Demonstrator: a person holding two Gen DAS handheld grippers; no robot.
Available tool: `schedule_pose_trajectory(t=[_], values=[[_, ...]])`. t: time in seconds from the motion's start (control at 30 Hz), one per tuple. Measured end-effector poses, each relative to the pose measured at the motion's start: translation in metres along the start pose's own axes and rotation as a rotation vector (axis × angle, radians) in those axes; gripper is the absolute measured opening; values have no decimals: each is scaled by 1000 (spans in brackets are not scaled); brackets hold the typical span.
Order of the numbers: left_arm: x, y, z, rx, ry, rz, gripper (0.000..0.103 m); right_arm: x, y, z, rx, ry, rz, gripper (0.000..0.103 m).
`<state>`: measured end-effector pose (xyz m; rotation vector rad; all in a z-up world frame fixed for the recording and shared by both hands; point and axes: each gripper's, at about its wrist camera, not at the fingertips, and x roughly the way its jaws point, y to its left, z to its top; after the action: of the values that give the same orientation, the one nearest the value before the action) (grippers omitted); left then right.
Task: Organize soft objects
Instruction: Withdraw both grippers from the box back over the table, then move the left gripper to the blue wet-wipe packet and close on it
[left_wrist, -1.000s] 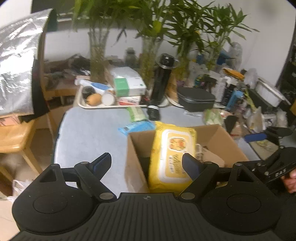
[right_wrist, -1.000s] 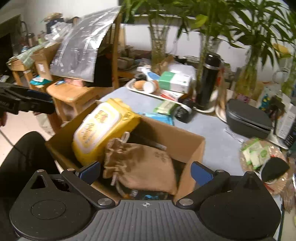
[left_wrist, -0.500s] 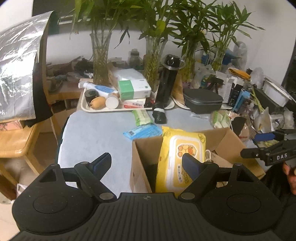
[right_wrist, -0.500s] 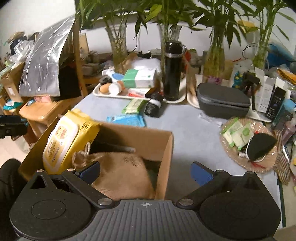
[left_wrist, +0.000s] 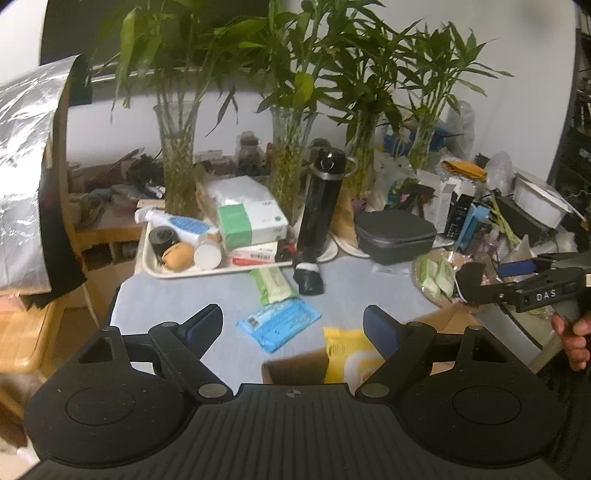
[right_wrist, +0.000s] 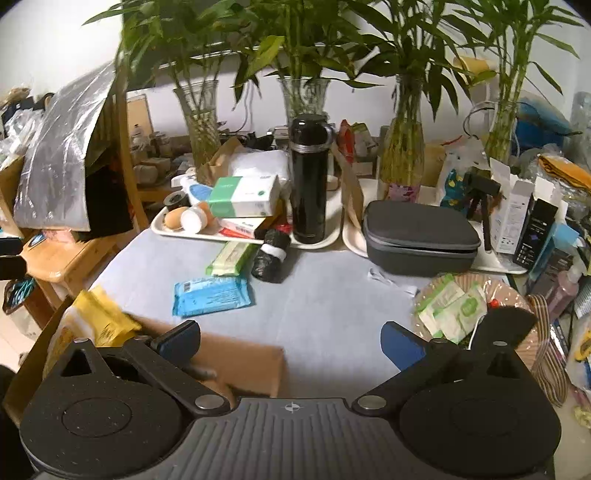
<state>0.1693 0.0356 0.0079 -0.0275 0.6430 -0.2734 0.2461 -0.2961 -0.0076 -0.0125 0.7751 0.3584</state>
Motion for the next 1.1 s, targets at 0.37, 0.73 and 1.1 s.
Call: schedule_pose_trajectory(t=[0.37, 0.73, 1.1], values=[[31, 24, 11, 12, -12, -51, 84, 38, -26, 7, 53, 40, -23, 103], [72, 53, 10, 24, 30, -77, 84, 71, -43, 10, 117, -17, -31, 103], [119, 80, 4, 34, 68, -105, 84, 100, -59, 15, 167, 4, -11, 103]])
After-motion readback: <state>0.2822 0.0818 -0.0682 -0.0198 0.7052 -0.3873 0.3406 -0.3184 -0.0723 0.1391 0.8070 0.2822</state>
